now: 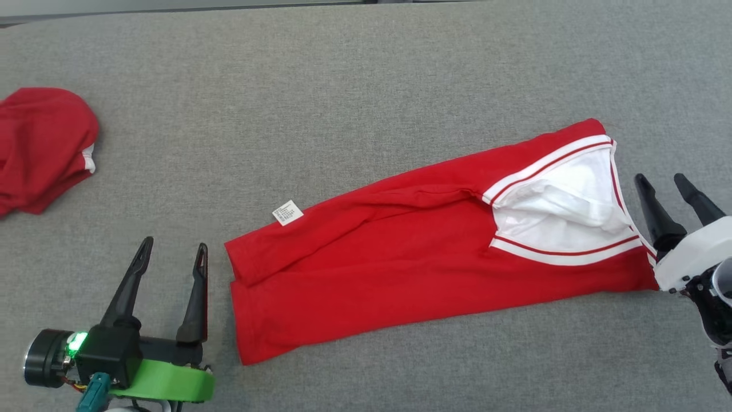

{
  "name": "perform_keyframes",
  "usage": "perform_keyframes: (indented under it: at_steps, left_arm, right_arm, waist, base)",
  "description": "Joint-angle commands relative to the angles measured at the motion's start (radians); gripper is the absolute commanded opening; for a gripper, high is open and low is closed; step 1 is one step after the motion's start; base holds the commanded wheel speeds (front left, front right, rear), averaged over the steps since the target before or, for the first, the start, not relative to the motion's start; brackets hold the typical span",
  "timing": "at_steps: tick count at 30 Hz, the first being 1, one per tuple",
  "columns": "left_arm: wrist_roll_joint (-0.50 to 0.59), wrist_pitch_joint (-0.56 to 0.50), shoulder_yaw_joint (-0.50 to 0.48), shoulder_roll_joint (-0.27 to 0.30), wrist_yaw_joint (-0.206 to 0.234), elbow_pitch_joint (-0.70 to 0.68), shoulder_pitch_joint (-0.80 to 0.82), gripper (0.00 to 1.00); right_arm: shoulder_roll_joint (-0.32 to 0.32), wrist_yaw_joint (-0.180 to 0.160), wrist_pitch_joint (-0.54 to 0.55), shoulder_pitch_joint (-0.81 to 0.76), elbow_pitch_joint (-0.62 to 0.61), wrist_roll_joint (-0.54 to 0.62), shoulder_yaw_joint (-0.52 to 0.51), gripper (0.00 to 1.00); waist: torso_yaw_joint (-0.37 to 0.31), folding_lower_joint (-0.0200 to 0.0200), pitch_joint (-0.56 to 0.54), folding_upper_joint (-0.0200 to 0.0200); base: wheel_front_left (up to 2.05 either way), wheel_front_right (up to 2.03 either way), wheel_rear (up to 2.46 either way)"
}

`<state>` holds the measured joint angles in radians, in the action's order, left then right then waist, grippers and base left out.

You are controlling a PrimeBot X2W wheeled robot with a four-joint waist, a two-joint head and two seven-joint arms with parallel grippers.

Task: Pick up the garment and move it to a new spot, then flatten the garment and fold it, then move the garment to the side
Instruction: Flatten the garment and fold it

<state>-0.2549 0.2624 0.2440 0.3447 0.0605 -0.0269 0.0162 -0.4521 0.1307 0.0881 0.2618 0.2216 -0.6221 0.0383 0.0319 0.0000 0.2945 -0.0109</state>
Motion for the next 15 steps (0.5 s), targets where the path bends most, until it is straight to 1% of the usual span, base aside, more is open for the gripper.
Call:
perform_keyframes:
  at_steps: [1,6,8,11,12,15]
  left_arm:
    - [0.021,0.003,-0.039,-0.041,-0.018,-0.016,-0.029,1.0]
    - [0.067,0.003,-0.118,-0.139,-0.079,-0.02,-0.047,1.0]
    - [0.083,0.003,-0.148,-0.172,-0.097,-0.009,-0.048,1.0]
    - [0.102,0.003,-0.191,-0.218,-0.115,0.013,-0.05,1.0]
    - [0.102,0.003,-0.191,-0.218,-0.115,0.013,-0.05,1.0]
    - [0.108,0.003,-0.227,-0.251,-0.133,0.041,-0.053,1.0]
  right_arm:
    - [0.019,0.0,0.017,0.028,0.019,0.01,-0.005,1.0]
    - [0.07,0.0,0.055,0.093,0.114,0.047,-0.015,1.0]
    - [0.084,0.0,0.07,0.118,0.162,0.067,-0.012,1.0]
    - [0.091,0.0,0.083,0.143,0.229,0.097,-0.01,1.0]
    - [0.091,0.0,0.083,0.143,0.229,0.097,-0.01,1.0]
    - [0.09,0.0,0.085,0.155,0.277,0.122,-0.003,1.0]
  waist:
    - [0.026,0.0,-0.019,0.0109]
    - [0.058,0.0,-0.019,0.0109]
    - [0.072,0.0,-0.015,0.0109]
    - [0.094,0.0,-0.011,0.0109]
    - [0.094,0.0,-0.011,0.0109]
    - [0.113,0.0,-0.005,0.0109]
  base:
    - [0.0,0.0,0.0]
    - [0.0,0.0,0.0]
    - [0.0,0.0,0.0]
    - [0.0,0.0,0.0]
    - [0.0,0.0,0.0]
    - [0.0,0.0,0.0]
